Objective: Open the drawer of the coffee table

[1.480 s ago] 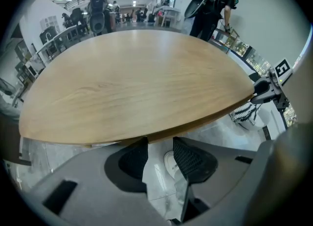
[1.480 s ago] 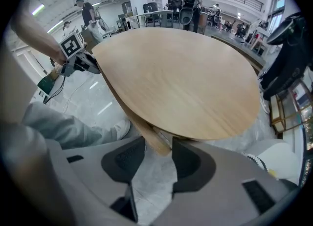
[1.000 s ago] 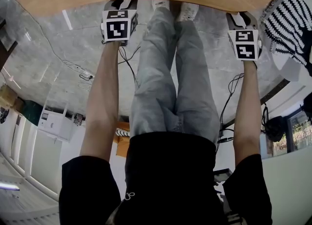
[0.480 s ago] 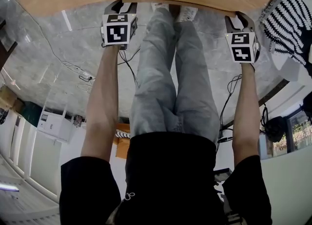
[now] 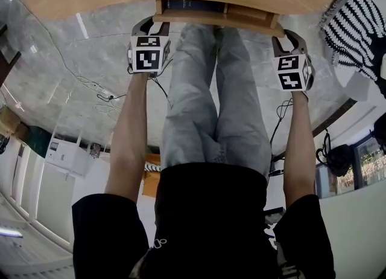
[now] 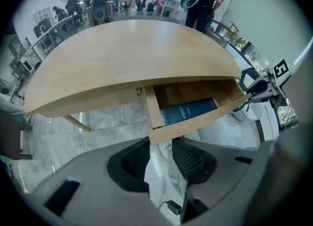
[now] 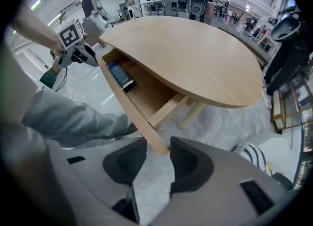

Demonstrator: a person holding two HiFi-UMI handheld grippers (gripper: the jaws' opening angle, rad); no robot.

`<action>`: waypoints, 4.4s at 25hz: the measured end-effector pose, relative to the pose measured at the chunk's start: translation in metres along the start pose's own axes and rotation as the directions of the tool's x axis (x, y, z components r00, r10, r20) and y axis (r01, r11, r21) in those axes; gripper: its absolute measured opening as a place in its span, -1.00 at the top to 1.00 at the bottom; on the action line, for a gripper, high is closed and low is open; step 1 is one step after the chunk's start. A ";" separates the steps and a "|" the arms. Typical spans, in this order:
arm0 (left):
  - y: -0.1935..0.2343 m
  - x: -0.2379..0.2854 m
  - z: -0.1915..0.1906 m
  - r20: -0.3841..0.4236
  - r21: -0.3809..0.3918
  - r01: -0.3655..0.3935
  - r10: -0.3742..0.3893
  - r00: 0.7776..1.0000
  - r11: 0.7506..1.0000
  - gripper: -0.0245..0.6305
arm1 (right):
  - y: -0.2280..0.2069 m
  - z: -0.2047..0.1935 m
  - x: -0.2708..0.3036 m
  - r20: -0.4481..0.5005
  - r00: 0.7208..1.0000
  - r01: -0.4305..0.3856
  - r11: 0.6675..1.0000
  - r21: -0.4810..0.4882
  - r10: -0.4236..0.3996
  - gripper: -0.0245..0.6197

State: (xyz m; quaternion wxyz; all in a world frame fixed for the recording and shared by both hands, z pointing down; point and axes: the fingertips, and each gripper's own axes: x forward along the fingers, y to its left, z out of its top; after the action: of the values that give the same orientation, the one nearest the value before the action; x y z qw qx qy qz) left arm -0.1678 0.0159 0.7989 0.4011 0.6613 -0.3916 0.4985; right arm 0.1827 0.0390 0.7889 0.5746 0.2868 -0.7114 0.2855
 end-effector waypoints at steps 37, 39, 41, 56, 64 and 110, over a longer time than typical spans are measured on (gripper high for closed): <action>-0.021 0.006 -0.113 -0.238 0.029 0.011 -0.004 0.971 1.000 0.51 | 0.088 -0.079 0.017 -0.193 0.972 -0.138 0.990 0.000 0.135 0.48; -0.021 0.009 -0.116 -0.246 0.030 0.011 -0.003 0.969 0.999 0.51 | 0.089 -0.081 0.020 -0.202 0.970 -0.137 0.991 -0.006 0.133 0.47; -0.021 0.014 -0.118 -0.255 0.032 0.010 -0.001 0.967 0.999 0.51 | 0.089 -0.082 0.025 -0.211 0.968 -0.138 0.990 -0.017 0.132 0.47; -0.019 0.035 -0.127 -0.258 0.026 0.018 -0.011 0.966 1.000 0.51 | 0.091 -0.088 0.048 -0.224 0.968 -0.125 0.992 -0.022 0.117 0.44; -0.020 0.025 -0.131 -0.278 -0.135 -0.052 0.012 0.961 0.989 0.52 | 0.093 -0.091 0.042 -0.245 0.963 -0.103 0.994 0.043 0.110 0.42; -0.066 -0.248 0.183 0.398 -0.207 0.055 0.033 0.917 0.977 0.90 | -0.011 0.162 -0.221 0.507 0.860 -0.258 0.806 0.534 -0.060 0.89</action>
State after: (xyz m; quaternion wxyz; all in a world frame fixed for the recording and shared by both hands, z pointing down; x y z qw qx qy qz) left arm -0.0923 -0.0988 0.5151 0.3845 0.7042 -0.5126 0.3057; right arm 0.1238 -0.0703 0.5446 0.2376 0.4742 -0.7269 0.4362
